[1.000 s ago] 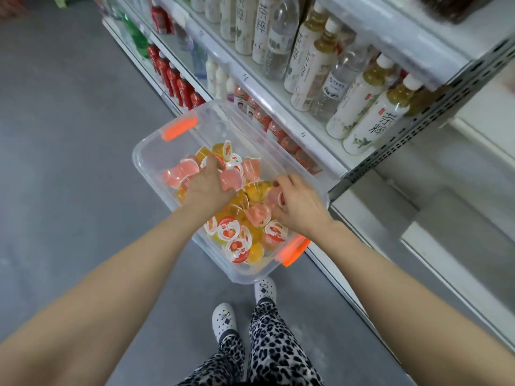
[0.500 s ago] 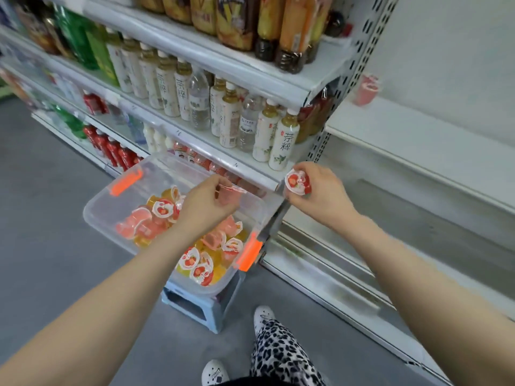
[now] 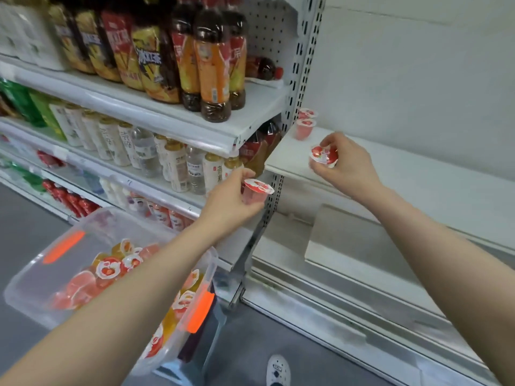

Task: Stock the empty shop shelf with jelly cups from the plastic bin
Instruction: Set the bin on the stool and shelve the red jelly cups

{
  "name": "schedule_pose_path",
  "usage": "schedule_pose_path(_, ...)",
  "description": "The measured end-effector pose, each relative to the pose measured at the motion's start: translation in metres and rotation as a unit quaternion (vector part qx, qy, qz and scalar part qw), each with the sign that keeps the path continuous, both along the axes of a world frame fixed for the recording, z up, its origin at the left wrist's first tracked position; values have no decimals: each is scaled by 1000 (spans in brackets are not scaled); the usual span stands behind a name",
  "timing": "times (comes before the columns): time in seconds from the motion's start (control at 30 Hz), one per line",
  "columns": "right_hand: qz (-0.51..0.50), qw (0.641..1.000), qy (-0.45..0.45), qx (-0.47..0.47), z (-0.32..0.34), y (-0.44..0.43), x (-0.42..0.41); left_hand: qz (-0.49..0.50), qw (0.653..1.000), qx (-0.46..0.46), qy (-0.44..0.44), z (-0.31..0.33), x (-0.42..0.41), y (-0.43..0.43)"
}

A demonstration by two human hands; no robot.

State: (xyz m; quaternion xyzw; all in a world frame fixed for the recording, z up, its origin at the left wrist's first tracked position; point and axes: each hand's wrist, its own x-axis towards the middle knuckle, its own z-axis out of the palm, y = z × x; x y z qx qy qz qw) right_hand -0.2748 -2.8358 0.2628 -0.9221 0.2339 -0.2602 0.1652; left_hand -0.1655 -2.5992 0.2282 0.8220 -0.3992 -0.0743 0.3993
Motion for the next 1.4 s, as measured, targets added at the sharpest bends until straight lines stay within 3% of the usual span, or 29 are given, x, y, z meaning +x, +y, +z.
schedule_pose_path(0.23,-1,997,47,63,2,-60,44,21,999,-12,-34,14,13,-75)
schedule_pose_path(0.6,89,993,71,17,-19,-94,100,83,994,-10,-64,6,41,-126)
schedule_pose_path(1.4,175,964,41,-198,-29,-132,100,84,995,-12,-48,-16,56,-183)
